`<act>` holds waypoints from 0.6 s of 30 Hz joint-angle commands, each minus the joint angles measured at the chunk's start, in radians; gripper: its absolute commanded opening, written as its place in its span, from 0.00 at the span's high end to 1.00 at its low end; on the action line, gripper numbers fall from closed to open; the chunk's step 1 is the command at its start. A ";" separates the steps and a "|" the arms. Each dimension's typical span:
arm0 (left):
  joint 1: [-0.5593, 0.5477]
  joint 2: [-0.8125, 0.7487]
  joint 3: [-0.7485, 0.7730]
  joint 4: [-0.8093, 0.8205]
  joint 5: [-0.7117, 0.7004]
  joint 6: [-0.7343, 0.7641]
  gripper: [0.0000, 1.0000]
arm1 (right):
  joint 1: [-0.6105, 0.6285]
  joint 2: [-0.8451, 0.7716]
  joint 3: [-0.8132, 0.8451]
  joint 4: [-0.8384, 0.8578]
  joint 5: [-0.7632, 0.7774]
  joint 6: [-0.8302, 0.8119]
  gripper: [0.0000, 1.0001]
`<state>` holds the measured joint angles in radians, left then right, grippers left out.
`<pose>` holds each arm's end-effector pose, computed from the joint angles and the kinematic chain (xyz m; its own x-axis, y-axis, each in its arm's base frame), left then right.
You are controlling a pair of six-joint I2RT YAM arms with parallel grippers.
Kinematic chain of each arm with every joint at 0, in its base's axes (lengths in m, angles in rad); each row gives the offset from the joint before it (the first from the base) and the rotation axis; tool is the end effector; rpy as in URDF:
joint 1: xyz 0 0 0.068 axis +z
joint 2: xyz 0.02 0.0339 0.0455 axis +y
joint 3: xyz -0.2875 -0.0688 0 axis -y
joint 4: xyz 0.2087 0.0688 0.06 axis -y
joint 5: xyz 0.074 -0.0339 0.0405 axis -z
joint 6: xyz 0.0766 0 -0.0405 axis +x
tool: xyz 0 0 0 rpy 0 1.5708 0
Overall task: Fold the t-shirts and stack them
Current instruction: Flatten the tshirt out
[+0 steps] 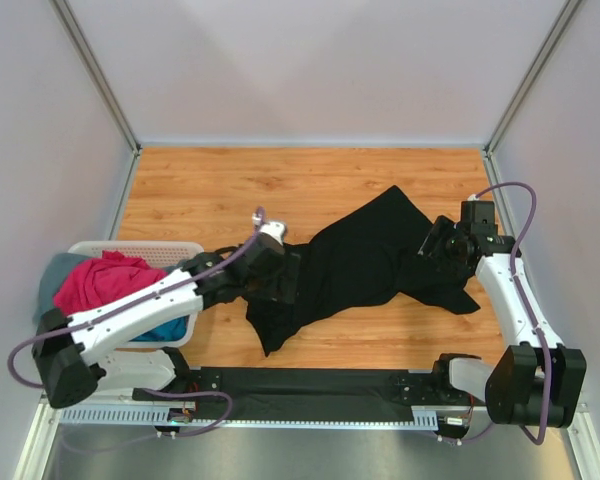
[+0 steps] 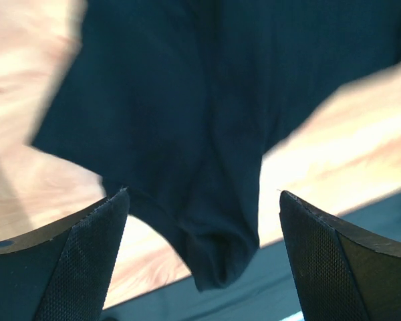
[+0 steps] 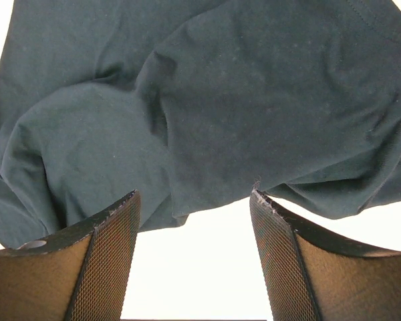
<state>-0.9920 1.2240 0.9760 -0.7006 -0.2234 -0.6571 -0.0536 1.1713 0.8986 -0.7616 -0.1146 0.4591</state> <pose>0.1378 -0.1799 0.2700 -0.8074 0.1467 -0.5714 0.3189 0.9234 -0.2135 0.2022 -0.0021 0.2509 -0.7717 0.4823 -0.4146 0.3757 0.8717 0.3146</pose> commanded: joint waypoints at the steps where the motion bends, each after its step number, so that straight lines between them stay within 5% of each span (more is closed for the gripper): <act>1: 0.145 -0.110 0.021 -0.036 -0.024 -0.099 0.00 | 0.005 -0.012 0.011 0.008 -0.013 0.000 0.32; 8: 0.349 -0.130 -0.074 -0.077 -0.036 -0.392 0.01 | 0.006 0.002 -0.024 0.033 -0.031 0.001 0.32; 18: 0.369 0.061 -0.092 -0.080 -0.142 -0.711 0.01 | 0.006 0.013 -0.033 0.044 -0.025 0.001 0.32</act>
<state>-0.6262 1.2503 0.8700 -0.7799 -0.3138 -1.2274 -0.0528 1.1866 0.8749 -0.7464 -0.1368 0.4591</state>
